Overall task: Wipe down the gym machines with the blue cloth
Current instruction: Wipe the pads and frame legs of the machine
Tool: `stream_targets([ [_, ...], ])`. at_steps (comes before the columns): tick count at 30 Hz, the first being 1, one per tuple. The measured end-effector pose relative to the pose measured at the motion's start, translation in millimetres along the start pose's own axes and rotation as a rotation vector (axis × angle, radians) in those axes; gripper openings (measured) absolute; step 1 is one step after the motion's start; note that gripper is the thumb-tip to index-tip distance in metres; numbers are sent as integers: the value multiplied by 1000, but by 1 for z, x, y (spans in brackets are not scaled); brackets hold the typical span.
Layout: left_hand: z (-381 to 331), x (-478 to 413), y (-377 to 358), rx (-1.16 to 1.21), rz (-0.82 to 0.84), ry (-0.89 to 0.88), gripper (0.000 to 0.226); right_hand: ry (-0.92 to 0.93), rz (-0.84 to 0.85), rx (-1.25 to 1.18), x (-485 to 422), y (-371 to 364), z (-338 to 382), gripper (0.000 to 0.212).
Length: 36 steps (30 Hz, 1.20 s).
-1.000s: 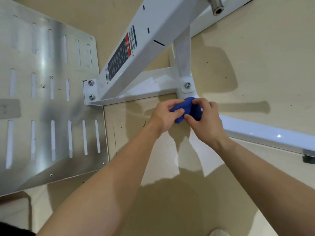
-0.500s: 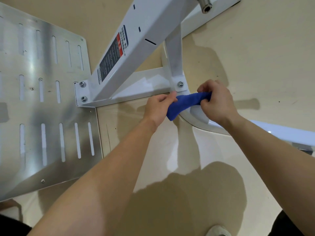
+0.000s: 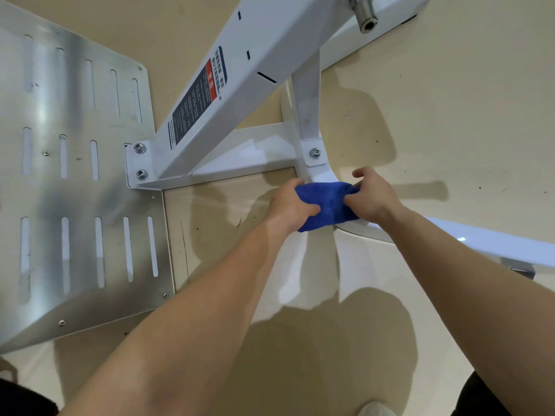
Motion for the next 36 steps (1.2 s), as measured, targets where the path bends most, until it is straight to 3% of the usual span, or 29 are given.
stream_targets([
  [2,1,5,1,-42,2,-33,42,19,32,45,3,2,0,52],
  [4,2,11,1,-102,19,-66,21,95,61,119,10,7,1,32],
  [7,2,23,2,-116,10,-110,9,212,72,155,26,22,2,12],
  [9,3,29,4,-161,42,-162,10,224,91,115,39,38,4,12],
  [13,-1,46,9,-309,341,-239,30,166,279,188,62,65,7,15],
  [15,-4,49,10,-283,360,-239,32,114,311,197,65,73,9,17],
  [20,-2,43,8,96,226,-113,21,157,178,185,39,68,13,18],
  [26,5,1,-14,138,-157,13,16,257,-32,132,-22,14,17,36],
  [30,9,-16,-27,189,-442,148,38,313,-449,227,-14,-8,10,46],
  [31,10,-13,-32,150,-500,158,44,334,-454,223,-8,-13,5,42],
  [33,16,-9,-44,87,-522,125,45,377,-238,161,2,-25,-11,40],
  [35,17,-9,-58,89,-404,74,46,388,-31,175,9,-30,-26,47],
  [36,15,-11,-62,112,-343,59,49,394,-26,197,9,-30,-30,46],
])
Point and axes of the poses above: each hand's wrist, its own x-axis away from the middle knuckle, its own y-axis out of the back of the hand, z = x × y, the point moved 1 cm from there along -x, towards the middle knuckle, and after that the axes turned 14 degrees about -x, right-handed, at the moved point
